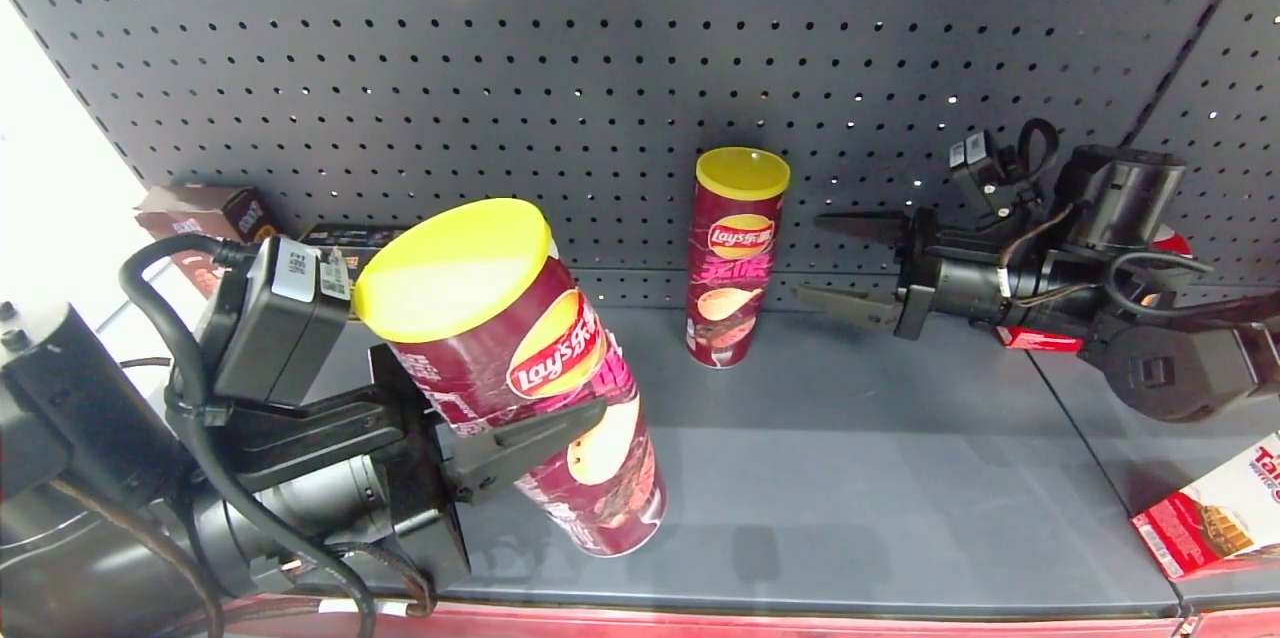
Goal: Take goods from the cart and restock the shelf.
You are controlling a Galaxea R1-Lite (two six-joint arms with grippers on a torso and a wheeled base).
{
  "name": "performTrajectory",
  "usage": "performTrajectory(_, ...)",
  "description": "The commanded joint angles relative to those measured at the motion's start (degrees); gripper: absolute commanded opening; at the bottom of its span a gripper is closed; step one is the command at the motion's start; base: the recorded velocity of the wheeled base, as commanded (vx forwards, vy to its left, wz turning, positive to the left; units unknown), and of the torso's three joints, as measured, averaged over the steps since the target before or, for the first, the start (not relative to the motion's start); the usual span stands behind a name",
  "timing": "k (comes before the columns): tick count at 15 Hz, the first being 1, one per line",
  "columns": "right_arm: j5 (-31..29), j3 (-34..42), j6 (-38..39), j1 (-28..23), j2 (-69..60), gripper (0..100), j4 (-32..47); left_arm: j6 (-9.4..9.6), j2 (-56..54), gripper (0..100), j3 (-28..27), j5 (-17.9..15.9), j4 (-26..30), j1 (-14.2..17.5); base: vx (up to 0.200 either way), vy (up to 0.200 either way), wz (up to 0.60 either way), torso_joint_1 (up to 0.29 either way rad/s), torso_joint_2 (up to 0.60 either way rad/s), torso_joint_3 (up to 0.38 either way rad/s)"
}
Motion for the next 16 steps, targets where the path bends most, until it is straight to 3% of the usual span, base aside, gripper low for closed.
performTrajectory(1, 0.33, -0.56, 0.08, 0.41, 2.1, 100, -0.03, -0.03, 0.24, 0, 0.03, 0.01, -0.02, 0.09, 0.0, 0.0, 0.0, 0.0, 0.0, 0.0)
performTrajectory(16, 0.42, -10.32, 0.26, 4.45, 13.26, 100, -0.21, -0.03, 0.32, 0, 0.38, 0.01, 0.25, 1.67, 0.0, 0.0, 0.0, 0.0, 0.0, 0.0)
